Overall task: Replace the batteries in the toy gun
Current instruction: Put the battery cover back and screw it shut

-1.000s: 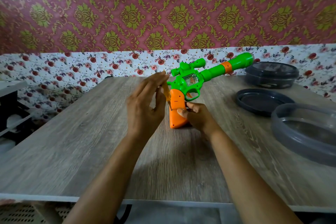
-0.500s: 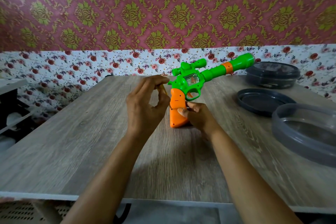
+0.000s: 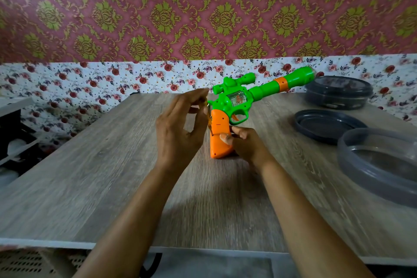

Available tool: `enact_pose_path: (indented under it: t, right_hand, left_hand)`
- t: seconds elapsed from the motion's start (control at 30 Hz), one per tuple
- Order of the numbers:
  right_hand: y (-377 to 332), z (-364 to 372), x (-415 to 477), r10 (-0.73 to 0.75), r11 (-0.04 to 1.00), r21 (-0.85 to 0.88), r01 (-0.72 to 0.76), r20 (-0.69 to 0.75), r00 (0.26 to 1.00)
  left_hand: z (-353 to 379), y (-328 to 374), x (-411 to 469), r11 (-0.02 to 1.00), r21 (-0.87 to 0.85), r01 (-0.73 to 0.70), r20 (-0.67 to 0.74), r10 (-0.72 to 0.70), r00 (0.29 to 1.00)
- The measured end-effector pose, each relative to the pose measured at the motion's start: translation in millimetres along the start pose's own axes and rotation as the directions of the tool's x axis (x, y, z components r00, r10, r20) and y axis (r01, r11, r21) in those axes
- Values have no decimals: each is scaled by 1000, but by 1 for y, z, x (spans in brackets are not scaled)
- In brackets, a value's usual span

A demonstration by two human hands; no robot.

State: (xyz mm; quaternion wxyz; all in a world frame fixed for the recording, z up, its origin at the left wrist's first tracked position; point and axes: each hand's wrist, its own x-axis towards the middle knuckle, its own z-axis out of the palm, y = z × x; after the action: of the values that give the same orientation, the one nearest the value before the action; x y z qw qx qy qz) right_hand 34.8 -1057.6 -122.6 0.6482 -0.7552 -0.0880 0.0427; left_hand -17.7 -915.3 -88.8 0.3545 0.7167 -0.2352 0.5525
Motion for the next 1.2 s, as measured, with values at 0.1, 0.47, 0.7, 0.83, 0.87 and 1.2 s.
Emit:
enact_pose_path:
  t: [0.1,0.47,0.7,0.83,0.87,1.2]
  right_hand:
    - [2,1,2,-24,998,-58,23,-21,999]
    - [0,2,2,17,999,-50,-18,-29,999]
    - [0,2,0,14,998,-68,-16,-36,999]
    - [-1,3,-1,14,998,-68,-17,-47,999]
    - [-2,4,-1,15,997,-68,-19,-53,998]
    - [-5,3,-4,-3,997,-73,-1,-55,998]
  left_hand:
    - [0,1,0,1000,-15,-6,4,6,1000]
    - [0,-2,-1,1000,21,4,-14,-3,1000]
    - [2,-1,-1,1000,16,-21,13,20,1000]
    - [2,-3,-1,1000,27,9,-4,-9,1000]
    - [2,-4,-1,999,29,24,-15,-23,1000]
    - [2,-1,-1,1000,1,-27,39,27,999]
